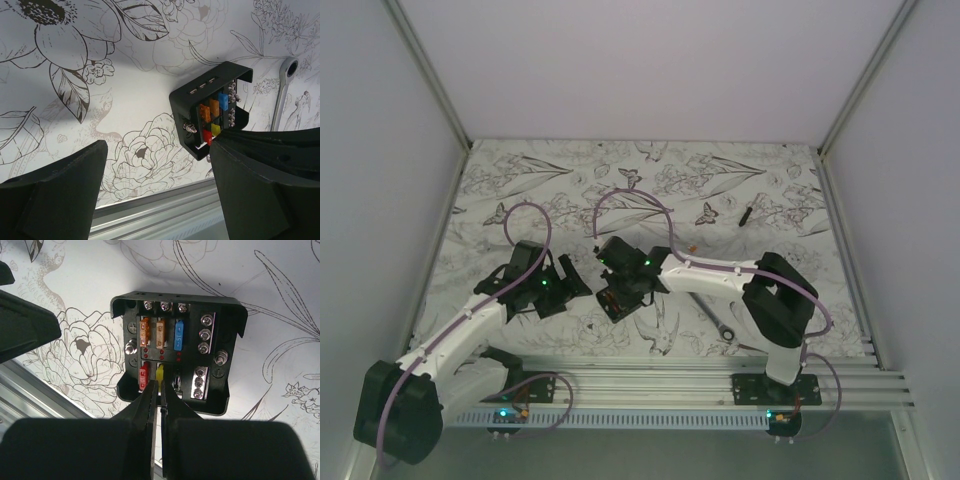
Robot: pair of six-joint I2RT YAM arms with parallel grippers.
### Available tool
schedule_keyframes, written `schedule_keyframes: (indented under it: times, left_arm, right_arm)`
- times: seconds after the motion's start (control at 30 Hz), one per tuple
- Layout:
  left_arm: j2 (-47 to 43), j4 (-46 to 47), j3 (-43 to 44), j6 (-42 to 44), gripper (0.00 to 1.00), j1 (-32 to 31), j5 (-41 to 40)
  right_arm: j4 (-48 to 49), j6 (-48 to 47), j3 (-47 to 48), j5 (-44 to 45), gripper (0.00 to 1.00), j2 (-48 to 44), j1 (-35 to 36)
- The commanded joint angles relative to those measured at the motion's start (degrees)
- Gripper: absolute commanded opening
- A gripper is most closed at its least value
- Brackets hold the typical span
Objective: Snap on the fuse box
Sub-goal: Install the fuse at the fuse box base.
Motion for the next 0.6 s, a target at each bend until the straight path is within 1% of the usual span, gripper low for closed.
schedule_keyframes:
  times: [0.0, 0.13, 0.33, 0.57]
  left_arm:
    - [0.2, -0.6, -0.8, 0.5, 0.86, 0.1, 1.1]
    - [0.5, -0.4, -0.8, 0.5, 0.86, 0.0, 1.1]
    - [0.7, -0.4, -0.8, 0.4, 0.86, -0.1, 1.0]
    - [0.8, -0.4, -0.7, 0.3, 0.86, -0.1, 1.0]
  right_arm:
    - [-0.5, -0.4, 1.8, -1.0, 0.04, 1.6, -0.4]
    - [-3.1, -0.3, 1.2, -1.4, 0.0, 2.7, -0.3]
    - [-6.2, 0.3, -2.6, 0.3, 0.0, 4.8, 0.4]
    - [-5.9, 2.1, -10.9, 1.3, 0.0, 5.8, 0.7]
